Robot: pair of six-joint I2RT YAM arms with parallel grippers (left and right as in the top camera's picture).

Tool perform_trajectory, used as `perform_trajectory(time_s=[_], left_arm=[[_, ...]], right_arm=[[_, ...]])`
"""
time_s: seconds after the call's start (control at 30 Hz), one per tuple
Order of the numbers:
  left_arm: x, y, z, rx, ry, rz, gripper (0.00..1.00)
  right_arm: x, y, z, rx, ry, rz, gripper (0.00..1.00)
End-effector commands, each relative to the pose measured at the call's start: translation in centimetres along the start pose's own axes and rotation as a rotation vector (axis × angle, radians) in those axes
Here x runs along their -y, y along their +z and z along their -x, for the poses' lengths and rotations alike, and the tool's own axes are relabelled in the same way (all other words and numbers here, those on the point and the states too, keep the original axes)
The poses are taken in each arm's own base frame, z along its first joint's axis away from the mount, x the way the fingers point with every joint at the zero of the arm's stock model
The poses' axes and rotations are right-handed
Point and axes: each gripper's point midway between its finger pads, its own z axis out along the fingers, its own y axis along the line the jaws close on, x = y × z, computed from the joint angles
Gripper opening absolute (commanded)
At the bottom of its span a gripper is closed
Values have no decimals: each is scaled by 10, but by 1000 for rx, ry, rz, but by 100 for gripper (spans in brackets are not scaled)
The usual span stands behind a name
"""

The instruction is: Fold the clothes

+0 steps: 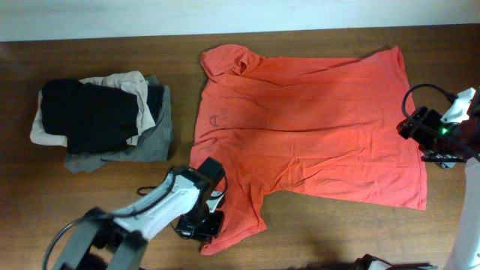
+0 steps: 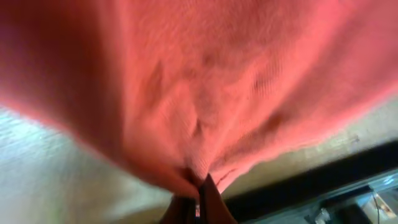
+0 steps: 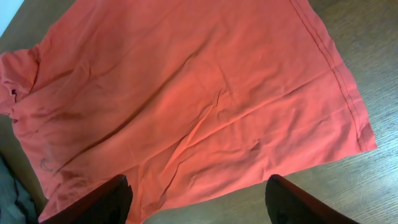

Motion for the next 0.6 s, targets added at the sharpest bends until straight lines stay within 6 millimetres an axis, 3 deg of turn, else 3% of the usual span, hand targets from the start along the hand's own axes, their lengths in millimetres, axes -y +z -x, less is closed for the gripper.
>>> perform_trajectory(time_s=[0.0,0.23,0.57], left_arm=[[14,-34,4,122,26,-34,1],[35,-80,21,330,90,-96,7],[28,-84,69,464,58,-58,8]], right_arm=[[2,0,1,3,7,-10,74],[2,0,2,5,6,-10,74],[3,0,1,1,7,-11,74]])
